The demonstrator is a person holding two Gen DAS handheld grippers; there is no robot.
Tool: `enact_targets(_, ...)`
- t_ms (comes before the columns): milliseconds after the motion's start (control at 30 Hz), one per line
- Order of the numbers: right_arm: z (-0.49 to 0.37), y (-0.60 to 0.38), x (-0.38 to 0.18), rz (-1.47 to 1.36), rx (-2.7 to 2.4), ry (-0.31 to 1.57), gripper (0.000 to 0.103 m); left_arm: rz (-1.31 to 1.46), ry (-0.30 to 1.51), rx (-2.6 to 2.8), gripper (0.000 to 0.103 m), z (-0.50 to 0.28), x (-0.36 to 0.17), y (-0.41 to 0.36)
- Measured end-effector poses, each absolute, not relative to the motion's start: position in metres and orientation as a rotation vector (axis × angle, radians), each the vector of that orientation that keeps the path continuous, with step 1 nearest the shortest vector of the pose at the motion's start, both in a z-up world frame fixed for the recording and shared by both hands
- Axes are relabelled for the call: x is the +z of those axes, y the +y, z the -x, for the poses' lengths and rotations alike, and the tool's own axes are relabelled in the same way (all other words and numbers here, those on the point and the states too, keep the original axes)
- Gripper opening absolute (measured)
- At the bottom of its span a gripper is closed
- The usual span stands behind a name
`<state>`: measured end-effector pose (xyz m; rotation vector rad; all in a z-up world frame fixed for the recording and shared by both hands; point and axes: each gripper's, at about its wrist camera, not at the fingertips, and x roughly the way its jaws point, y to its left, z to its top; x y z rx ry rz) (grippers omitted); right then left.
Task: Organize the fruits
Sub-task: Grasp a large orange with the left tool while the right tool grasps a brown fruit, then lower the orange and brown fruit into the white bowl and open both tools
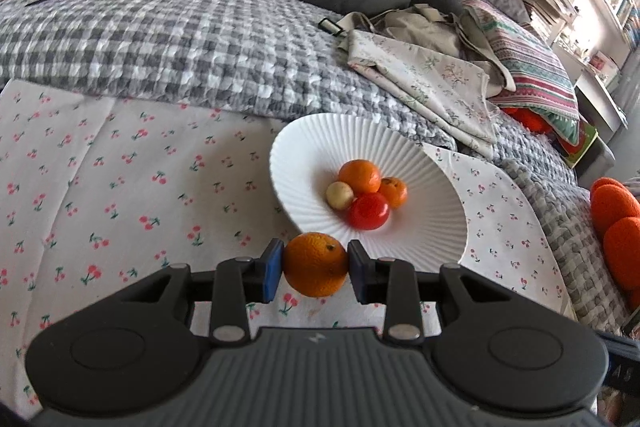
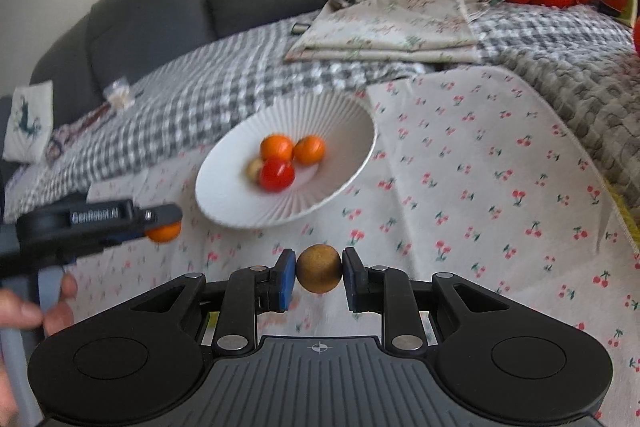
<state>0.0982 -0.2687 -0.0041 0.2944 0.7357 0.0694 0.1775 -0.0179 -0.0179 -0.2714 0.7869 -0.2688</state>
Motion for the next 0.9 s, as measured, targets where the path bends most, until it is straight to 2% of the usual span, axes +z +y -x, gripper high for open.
enact_targets(500,-0.148,-0.271,-0.002,-0.282,0.070,0.690,0.023,0.125,0.705,-0.369,0.033,-0.186,-0.022,-0.073)
enact_targets(900,-0.175,-0.254,-0.013,-0.205,0.092,0.688,0.023,0.056,0.706,-0.373,0.033,-0.197,-0.040,-0.085)
